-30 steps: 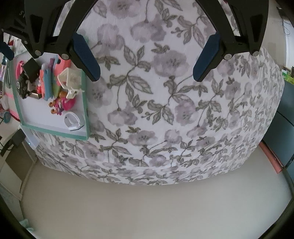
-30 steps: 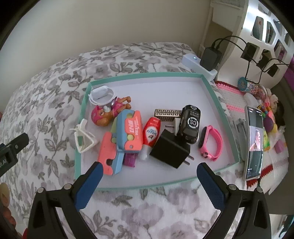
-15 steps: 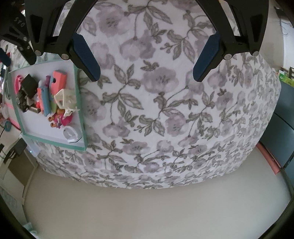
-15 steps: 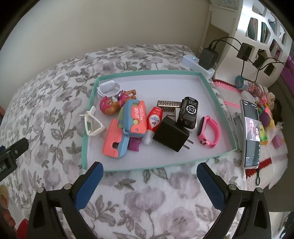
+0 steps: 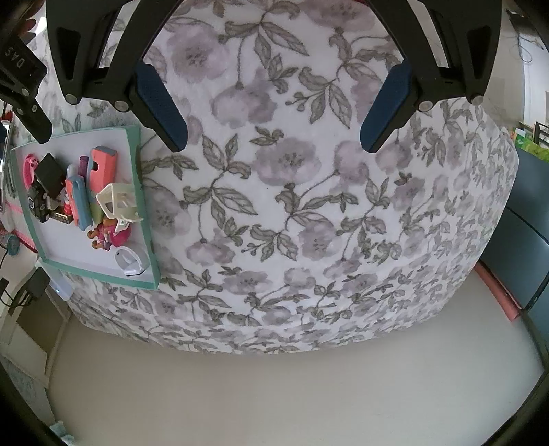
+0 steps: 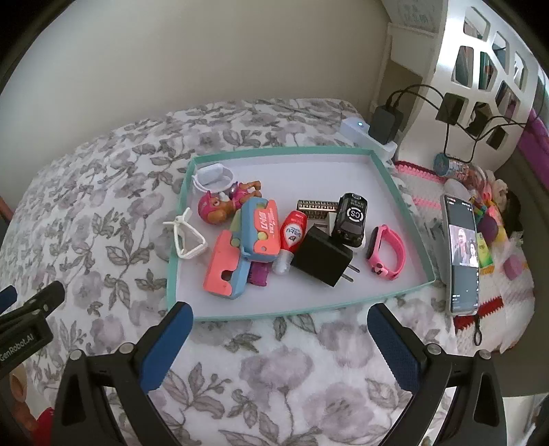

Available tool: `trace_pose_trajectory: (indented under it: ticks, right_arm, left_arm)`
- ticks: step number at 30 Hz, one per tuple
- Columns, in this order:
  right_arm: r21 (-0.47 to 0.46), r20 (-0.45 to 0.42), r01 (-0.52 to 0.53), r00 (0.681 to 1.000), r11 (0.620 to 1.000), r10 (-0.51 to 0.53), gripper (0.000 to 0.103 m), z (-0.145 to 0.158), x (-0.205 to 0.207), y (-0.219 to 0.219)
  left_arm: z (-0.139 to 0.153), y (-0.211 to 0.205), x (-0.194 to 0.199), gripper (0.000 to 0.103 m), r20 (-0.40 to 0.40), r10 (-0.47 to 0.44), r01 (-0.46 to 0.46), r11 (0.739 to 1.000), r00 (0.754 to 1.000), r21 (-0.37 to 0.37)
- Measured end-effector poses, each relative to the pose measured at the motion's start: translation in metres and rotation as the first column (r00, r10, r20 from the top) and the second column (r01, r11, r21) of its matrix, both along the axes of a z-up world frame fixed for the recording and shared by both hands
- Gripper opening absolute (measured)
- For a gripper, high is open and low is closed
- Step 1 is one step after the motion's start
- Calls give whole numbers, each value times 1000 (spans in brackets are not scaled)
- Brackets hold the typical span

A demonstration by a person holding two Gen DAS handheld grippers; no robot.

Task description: Organize rigid objects

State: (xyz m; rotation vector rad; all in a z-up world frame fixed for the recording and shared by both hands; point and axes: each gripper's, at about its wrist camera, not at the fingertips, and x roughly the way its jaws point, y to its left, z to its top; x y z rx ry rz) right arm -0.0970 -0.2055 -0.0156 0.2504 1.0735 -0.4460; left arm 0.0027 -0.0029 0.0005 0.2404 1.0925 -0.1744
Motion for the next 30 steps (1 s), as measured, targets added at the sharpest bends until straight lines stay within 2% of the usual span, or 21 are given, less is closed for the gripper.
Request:
trace_pose_trajectory:
  ticks: [30]
  right_arm:
    - [8,-32,0,999,1000,0,103,-6,2,1]
  left_arm:
    - [-2,0,0,101,-14,-7,7,1000,1000,-11]
